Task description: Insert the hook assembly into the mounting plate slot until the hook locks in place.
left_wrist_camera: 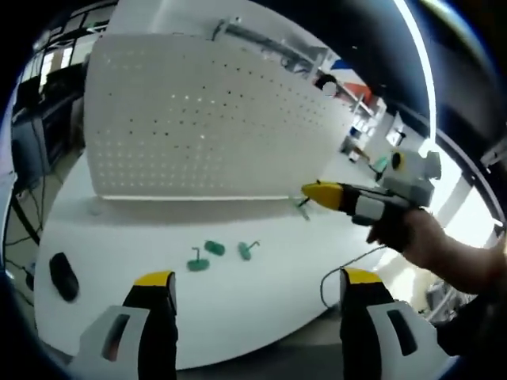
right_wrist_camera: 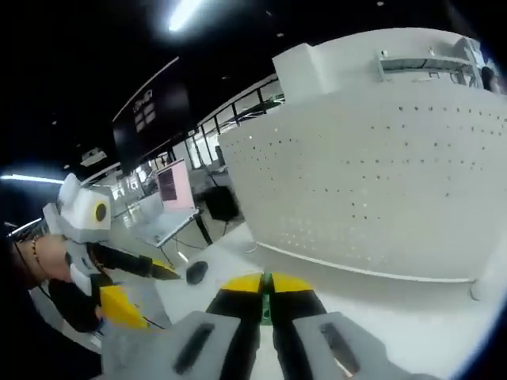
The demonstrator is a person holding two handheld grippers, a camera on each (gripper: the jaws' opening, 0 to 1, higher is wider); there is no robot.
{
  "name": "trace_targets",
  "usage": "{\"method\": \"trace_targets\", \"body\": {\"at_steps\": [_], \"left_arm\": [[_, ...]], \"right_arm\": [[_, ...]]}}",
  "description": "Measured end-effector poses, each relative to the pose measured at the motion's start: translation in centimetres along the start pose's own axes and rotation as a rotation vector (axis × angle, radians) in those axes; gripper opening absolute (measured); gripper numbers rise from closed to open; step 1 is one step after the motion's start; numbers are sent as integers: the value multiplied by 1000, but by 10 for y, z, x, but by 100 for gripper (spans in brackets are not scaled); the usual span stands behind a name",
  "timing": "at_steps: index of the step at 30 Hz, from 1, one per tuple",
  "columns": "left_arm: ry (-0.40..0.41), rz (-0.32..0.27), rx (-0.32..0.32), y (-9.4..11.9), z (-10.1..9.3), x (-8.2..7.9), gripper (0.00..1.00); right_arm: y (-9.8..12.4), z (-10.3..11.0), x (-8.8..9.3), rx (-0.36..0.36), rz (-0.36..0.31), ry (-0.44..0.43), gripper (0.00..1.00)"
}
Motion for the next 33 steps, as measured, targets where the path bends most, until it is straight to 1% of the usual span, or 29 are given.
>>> {"method": "trace_targets", "body": {"at_steps": [2, 5, 6, 7, 9, 12, 13, 15, 16, 17, 20, 26, 27, 28, 29, 31, 33], "left_arm": [[28, -2, 6, -1, -2, 0, 82], [51, -10, 8, -4, -2, 0, 79], [59, -11, 8, -5, -2, 1, 77], [66, -10, 11, -6, -2, 2, 74], [112, -14, 29, -6, -3, 4, 71], [157, -30, 61, -5, -6, 5, 69], [177, -55, 90, -4, -9, 3, 69], [197, -88, 107, -2, -11, 2, 68], [179, -68, 96, -1, -10, 4, 67], [187, -76, 100, -1, -11, 4, 66], [203, -72, 113, -2, -13, 4, 62], [207, -100, 127, 2, -15, 1, 40], [209, -114, 139, 4, -16, -1, 37], [210, -122, 138, 5, -16, -2, 34], [215, -149, 123, 7, -15, -5, 29], [228, -142, 133, 8, -15, -6, 27], [238, -140, 149, 9, -16, -7, 22]], "right_arm": [[0, 11, -1, -20, -23, -31, 0], [-1, 23, -2, -34, -47, -37, 0], [-2, 29, -2, -43, -50, -36, 0], [-2, 31, -2, -46, -51, -34, 0], [-5, 39, 0, -61, -50, -24, 0], [-7, 48, 2, -85, -50, -26, 0], [-7, 51, 3, -99, -55, -30, 0], [-7, 55, 4, -108, -56, -34, 0], [-7, 55, 3, -111, -75, -36, 0], [-6, 58, 3, -119, -75, -47, 0], [-5, 63, 1, -134, -89, -49, 0], [-6, 76, -2, -166, -112, -47, 0], [-6, 77, -2, -169, -116, -47, 0], [-6, 79, -2, -174, -123, -46, 0], [-7, 80, -3, -178, -125, -46, 0], [-7, 83, -4, -184, -138, -36, 0], [-7, 86, -4, -188, -143, -35, 0]]}}
Point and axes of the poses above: the point that each gripper's makers call its tool centre point, and the gripper's own axes: y roughly backward along the fingers, z roughly to its left, x roughly out of its underside, the point moved 9 cm from there along y, roughly backward along the fingers, and after that the axes turned 9 degrees about -x, right-handed, at the moved point
